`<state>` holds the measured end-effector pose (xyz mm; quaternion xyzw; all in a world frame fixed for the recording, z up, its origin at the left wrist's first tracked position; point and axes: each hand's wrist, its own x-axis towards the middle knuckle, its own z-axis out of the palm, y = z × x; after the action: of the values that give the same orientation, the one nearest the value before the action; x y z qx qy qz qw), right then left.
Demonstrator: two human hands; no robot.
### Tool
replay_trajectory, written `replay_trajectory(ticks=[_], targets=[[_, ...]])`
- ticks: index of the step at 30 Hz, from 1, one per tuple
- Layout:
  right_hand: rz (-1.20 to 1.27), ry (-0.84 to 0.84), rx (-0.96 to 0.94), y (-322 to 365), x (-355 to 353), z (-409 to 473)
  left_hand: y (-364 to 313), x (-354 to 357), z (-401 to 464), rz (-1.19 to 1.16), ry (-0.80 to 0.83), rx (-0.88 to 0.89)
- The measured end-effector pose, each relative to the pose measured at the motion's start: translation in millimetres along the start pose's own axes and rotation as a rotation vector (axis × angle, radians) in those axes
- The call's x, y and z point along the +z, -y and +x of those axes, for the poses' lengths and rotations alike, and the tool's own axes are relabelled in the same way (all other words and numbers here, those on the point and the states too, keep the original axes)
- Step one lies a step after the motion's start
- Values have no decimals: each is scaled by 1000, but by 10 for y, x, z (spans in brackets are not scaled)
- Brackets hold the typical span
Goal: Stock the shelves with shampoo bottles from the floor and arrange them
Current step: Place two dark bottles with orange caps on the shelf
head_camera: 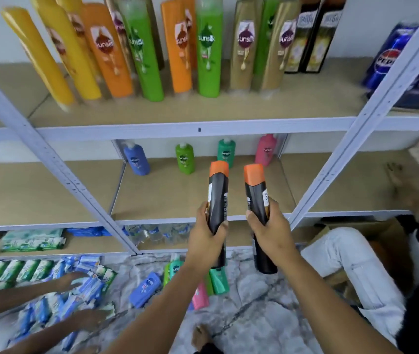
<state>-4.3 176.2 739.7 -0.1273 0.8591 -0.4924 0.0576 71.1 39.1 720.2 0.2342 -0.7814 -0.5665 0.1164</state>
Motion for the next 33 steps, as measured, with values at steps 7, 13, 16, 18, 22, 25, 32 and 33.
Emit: replay_trajectory(ticks=[7,13,16,18,22,25,32,33], targets=[[87,-139,-98,428,-255,692,-587,-6,730,-68,69,210],[183,-253,-162,758,-560,1195,-1210,131,1264,-63,79,406],[174,-310,-160,859,-744,1468,-1473,254,1495,-82,96,492],[152,-339,-154,899,-876,1656,-1625,373,1635,-114,105,532],[184,-349,-168,947,-1152,2085,-1908,655,1914,-169,119,560],[233,-331,-224,929,-1358,2442,-2137,881,2124,-181,107,589],[275,-270,-335,863,-1780,3244,-2517,1375,2653,-173,66,626],[284,-260,-345,851,-1831,3331,-2539,1422,2730,-181,71,617]])
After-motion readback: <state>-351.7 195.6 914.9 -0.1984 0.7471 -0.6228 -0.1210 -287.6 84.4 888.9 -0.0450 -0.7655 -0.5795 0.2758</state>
